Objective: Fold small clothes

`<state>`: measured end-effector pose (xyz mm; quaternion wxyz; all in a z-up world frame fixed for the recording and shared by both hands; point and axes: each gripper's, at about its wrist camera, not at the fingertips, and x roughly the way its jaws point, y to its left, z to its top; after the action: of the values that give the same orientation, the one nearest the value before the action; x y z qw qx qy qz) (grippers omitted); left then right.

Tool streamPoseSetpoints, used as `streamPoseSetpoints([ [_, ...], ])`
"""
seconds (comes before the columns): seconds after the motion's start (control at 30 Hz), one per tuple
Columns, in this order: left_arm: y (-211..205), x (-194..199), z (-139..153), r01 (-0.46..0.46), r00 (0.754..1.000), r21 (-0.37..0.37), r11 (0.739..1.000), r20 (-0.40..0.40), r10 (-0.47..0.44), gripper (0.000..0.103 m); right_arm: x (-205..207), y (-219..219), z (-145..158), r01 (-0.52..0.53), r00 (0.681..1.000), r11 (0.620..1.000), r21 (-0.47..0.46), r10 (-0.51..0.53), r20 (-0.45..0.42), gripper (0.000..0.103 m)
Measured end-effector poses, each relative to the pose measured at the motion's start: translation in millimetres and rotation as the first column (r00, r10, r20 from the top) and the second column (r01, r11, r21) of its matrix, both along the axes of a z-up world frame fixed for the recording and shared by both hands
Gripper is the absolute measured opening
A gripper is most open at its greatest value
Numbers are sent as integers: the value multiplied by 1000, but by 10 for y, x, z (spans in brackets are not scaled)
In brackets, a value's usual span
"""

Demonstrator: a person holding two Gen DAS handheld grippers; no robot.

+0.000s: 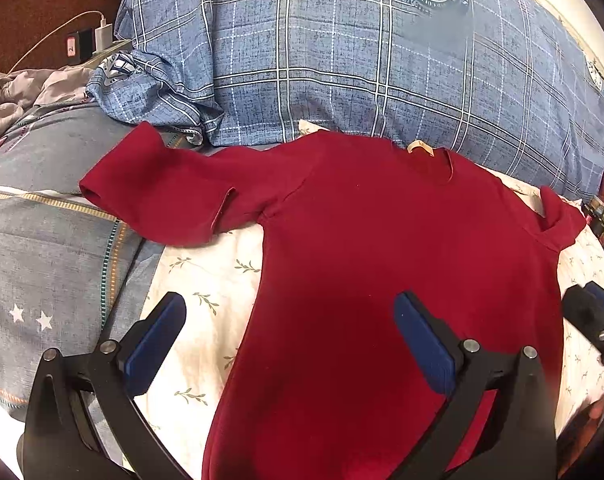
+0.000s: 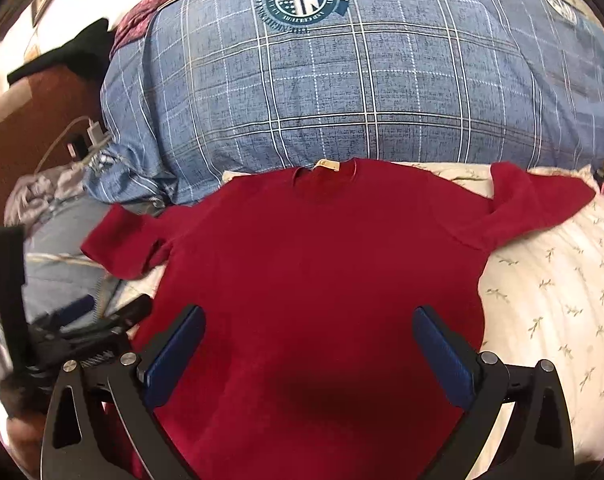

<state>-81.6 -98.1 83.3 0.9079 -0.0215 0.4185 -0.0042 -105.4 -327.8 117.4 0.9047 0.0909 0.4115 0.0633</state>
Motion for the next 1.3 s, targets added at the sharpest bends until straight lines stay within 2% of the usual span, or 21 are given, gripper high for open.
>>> streamPoseSetpoints([
  [0.13,-4,8,23,-2,1000,2,1000,5,2,103,34,-11,172,-5,999,992,127,11,-48,103],
  [0.27,-1,2,35,-3,1000,2,1000,4,3,103,64,0,287,15,999,985,170,-10,-31,103],
  [0.33,1,-6,44,0,1000,7,1000,5,0,103,96,20,256,27,999,987,157,-22,-31,103],
  [0.67,42,79,2,-3,1000,25,1000,6,3,103,102,1,73,32,995,999,43,-36,94,103],
  [0.8,43,195,-32,8,1000,34,999,8,-8,103,122,40,75,12,991,999,-35,-8,133,103],
  [0.97,74,338,-100,14,1000,12,1000,15,-14,103,272,148,-12,-17,994,996,-86,26,107,101],
  [1.07,123,430,-190,0,1000,-1,1000,-4,0,103,332,239,-106,-24,994,992,-128,38,106,96],
  [1.3,164,554,-319,-3,999,4,1000,-38,3,103,542,289,-354,10,999,995,-96,-6,34,96],
])
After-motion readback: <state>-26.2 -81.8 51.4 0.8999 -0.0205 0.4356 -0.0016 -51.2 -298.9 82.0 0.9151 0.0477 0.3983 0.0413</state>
